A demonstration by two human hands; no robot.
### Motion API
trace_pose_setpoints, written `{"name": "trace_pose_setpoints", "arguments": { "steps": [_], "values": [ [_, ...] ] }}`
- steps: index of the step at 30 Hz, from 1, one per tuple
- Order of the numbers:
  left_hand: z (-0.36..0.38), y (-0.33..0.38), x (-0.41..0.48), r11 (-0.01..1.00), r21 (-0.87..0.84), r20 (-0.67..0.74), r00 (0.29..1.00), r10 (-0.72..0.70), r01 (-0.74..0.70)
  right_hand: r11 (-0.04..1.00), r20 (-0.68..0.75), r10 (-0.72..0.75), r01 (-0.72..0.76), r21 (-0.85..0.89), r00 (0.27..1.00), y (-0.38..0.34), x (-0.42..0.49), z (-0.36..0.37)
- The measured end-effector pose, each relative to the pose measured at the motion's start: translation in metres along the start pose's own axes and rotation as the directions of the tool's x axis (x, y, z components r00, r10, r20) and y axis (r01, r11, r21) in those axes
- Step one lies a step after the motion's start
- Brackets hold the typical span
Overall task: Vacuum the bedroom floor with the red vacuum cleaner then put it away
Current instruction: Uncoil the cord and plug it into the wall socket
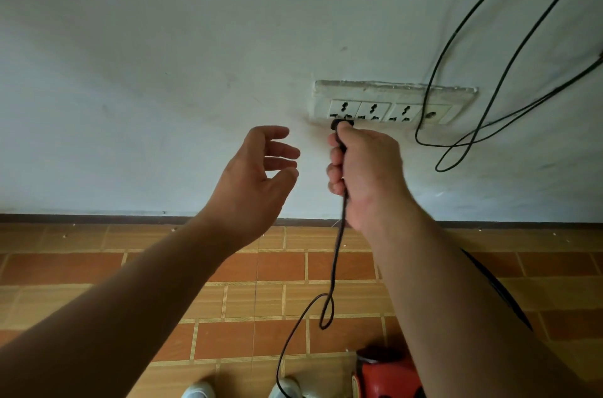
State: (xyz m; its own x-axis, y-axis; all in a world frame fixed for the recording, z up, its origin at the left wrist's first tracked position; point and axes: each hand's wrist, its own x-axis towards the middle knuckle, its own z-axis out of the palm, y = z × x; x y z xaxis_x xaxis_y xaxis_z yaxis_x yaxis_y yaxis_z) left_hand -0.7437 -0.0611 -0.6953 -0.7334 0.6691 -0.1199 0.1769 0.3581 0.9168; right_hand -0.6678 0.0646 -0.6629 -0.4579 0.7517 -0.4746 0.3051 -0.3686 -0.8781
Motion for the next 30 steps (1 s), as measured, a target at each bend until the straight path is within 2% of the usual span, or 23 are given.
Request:
{"name": "trace_pose_setpoints", "arguments": {
  "steps": [21,30],
  "values": [
    [-0.004,-0.014,-0.004,0.998,-0.018,0.027,0.998,-0.052,0.053,0.997,-0.075,0.019,-0.014,0.072,0.997,-0.006,0.011,0.016],
    [-0.001,-0.012,-0.002,0.998,-0.012,0.038,0.997,-0.062,0.063,0.996,0.003,0.038,-0.038,0.081,0.999,-0.01,0.011,0.008]
  ]
}}
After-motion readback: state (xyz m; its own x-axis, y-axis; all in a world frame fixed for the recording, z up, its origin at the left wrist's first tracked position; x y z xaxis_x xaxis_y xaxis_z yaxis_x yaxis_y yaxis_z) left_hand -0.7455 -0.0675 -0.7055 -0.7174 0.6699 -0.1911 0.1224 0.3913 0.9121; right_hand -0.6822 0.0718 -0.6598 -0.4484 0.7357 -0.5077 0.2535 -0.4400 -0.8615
